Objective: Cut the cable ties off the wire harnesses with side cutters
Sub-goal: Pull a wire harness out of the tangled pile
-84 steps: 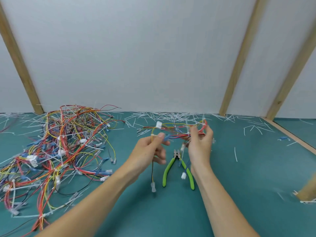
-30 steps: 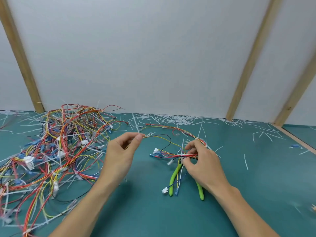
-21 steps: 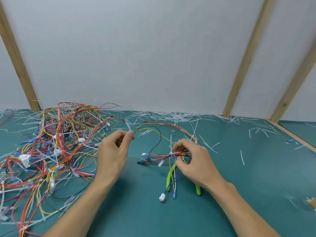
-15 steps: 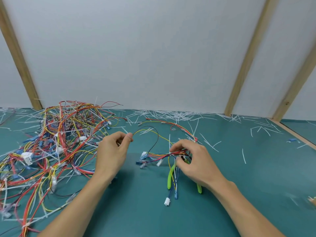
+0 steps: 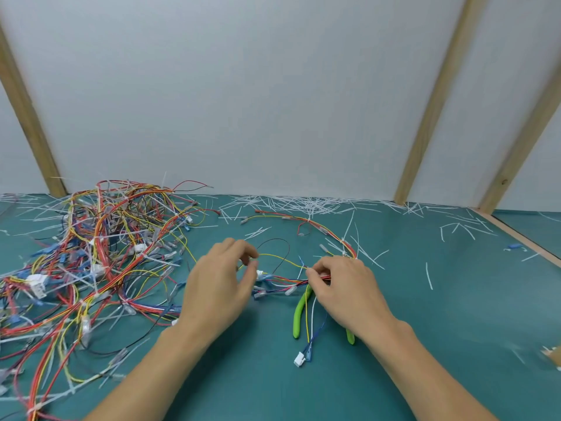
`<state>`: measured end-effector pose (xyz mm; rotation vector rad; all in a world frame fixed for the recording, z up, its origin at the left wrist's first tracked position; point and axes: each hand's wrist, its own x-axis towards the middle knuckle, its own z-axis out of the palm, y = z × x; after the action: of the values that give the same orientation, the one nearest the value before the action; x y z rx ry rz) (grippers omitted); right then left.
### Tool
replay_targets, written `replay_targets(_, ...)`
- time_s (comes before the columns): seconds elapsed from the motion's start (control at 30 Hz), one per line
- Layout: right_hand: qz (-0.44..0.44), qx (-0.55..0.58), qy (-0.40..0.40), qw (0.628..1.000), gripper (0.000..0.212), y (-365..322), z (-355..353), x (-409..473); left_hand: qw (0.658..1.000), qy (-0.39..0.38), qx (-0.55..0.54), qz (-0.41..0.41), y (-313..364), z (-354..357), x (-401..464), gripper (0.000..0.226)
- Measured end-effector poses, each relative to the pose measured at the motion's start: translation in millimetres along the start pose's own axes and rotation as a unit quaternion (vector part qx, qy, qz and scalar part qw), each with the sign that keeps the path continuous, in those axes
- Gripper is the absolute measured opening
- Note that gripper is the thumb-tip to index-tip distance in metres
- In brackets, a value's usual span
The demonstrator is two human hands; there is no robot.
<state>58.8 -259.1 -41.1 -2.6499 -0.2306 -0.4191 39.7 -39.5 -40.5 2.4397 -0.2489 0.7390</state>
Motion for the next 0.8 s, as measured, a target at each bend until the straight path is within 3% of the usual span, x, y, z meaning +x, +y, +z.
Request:
replay_targets(0.1, 0.016, -0.001, 0.009, 1.0, 0.029, 1.2, 3.1, -0.2, 0.993, -0.053, -0.041, 0.092, 17.3, 4.8, -7.6, 0.008)
replay_targets(0.2, 0.008, 0.036, 0.016, 0.999, 0.021, 2.6, 6.1, -0.5, 0.987, -0.104, -0.023, 0.117, 21.0, 13.7, -11.5, 0.018)
replay_targets(0.33, -0.043, 0.105, -0.003, 0.993, 0.005, -0.4, 9.7, -4.7, 0.988, -0.135, -0.004, 0.078, 10.1, 20.2, -9.1, 0.033)
replay_targets(0.47, -0.085, 0.134, -0.015, 0.987, 0.014, -3.7, 10.2, -6.3, 0.988, -0.135, -0.068, 0.011, 3.3, 25.1, -6.4, 0.046)
replay_targets(0.8, -0.125, 0.15, -0.032, 0.98, 0.026, -7.7, 0.3, -7.4, 0.98, -0.143, -0.136, -0.017, -2.6, 33.6, -7.9, 0.052)
